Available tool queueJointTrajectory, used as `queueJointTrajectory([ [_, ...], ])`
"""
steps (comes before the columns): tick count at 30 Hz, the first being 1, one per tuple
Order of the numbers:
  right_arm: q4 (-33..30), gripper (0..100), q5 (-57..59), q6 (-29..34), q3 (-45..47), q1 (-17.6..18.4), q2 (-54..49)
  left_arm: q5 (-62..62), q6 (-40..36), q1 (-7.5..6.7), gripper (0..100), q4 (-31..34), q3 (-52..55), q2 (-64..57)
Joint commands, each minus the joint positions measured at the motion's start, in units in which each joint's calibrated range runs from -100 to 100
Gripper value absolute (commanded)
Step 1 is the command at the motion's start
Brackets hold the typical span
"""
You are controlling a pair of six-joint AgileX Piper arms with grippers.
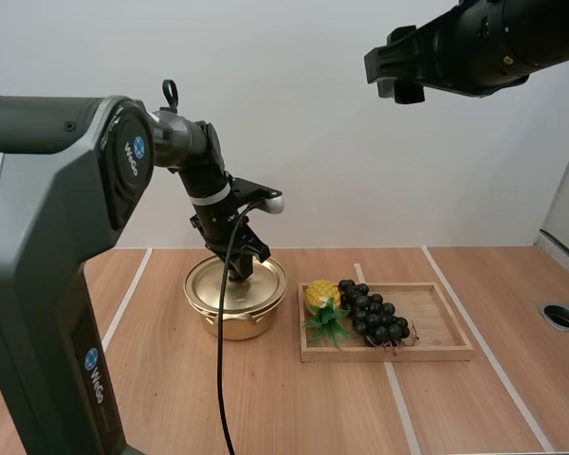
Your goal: Open the pot, put the grape inside, and close it
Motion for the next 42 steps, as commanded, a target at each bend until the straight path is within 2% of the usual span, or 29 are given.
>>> queueJointTrajectory([
  [1, 0.4, 100, -0.2, -0.4, -0.5, -0.2, -0.4, -1.9, -0.4, -0.03, 0, 0.7, -0.3, 0.2],
  [9, 0.4, 100, -0.2, -0.4, -0.5, -0.2, -0.4, 0.4, -1.0, -0.03, 0, 1.3, -0.3, -5.8],
  [24, 0.4, 100, 0.5, -0.4, -0.5, -0.2, -0.4, -2.2, -3.3, -0.03, 0, 6.6, -0.5, -28.8],
  [35, 0.4, 100, 0.5, -0.4, -0.5, -0.2, -0.4, 1.2, -10.1, -0.03, 0, 7.3, -13.3, -40.3],
  [42, 0.4, 100, 0.5, -0.4, -0.5, -0.2, -0.4, -3.9, -12.2, -0.03, 0, 7.3, -21.5, -47.0],
])
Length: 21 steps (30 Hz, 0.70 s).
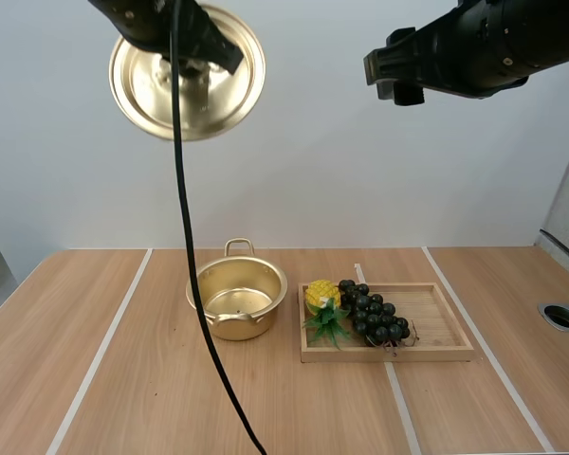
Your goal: Open the pot, put the grape inside, and close it
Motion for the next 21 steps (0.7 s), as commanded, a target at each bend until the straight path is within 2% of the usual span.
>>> queueJointTrajectory([
  [1, 0.4, 100, -0.2, -0.4, -0.5, -0.2, -0.4, -5.3, -1.4, -0.03, 0, 0.0, -3.8, -3.6],
  [10, 0.4, 100, 5.8, -0.4, -0.5, -0.2, -0.4, -12.3, -8.0, -0.03, 0, 0.0, -13.2, -10.9],
  [16, 0.4, 100, 13.2, -1.5, -0.5, -0.2, 0.5, -14.0, -7.5, -0.03, 0, 0.0, -15.4, -12.5],
  [21, 0.3, 100, 13.2, -1.7, -0.5, -0.2, 5.3, -12.9, -7.4, -0.03, 0, 0.0, -15.4, -12.7],
])
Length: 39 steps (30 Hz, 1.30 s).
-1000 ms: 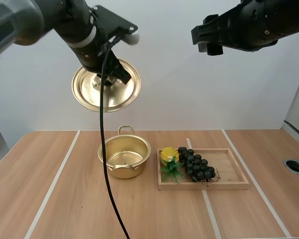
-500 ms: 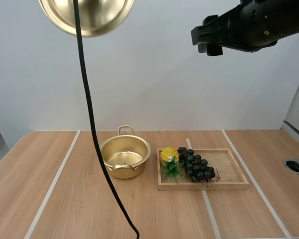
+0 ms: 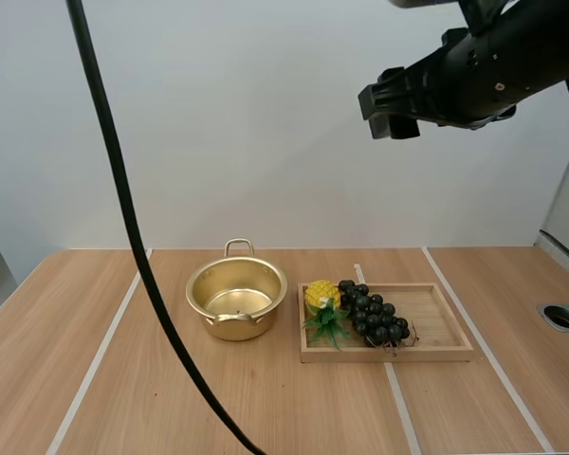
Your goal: Open the pot, put the grape inside, and close it
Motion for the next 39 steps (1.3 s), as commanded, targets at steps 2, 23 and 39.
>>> queueJointTrajectory([
  [2, -0.1, 100, 0.3, -1.2, 0.2, -0.2, 3.9, -0.9, -0.1, -0.03, 0, 0.0, -0.4, -0.3],
  [23, -5.4, 100, 0.3, -12.6, 23.9, -0.2, 14.0, -2.5, 0.2, -0.03, 0, 0.0, -0.4, -0.3],
  [39, -3.3, 100, -15.6, -17.6, 27.7, -0.2, 27.4, -2.3, 0.9, -0.03, 0, 0.0, -0.4, -0.3],
])
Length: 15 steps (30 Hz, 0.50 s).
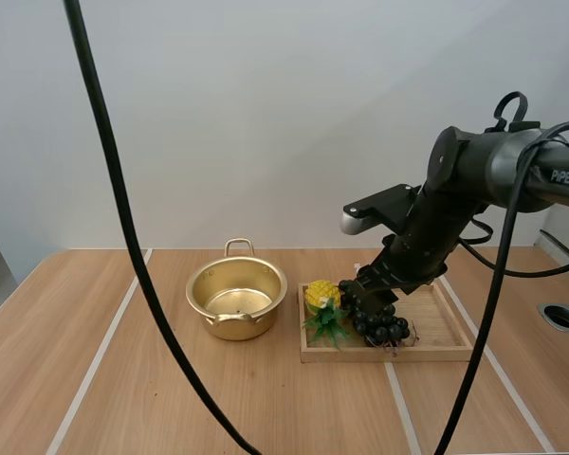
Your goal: Open the pot, put the grape inside, and close it
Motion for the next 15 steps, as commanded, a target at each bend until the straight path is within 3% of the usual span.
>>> queueJointTrajectory([
  [1, 0.9, 100, -3.2, -1.9, 0.1, -0.2, 2.4, -2.2, 0.3, -0.03, 0, 0.0, -0.4, -0.3],
  [15, 1.0, 100, -17.7, -4.1, 0.1, -0.2, 12.1, -2.2, 0.3, -0.03, 0, 0.0, -0.4, -0.3],
])
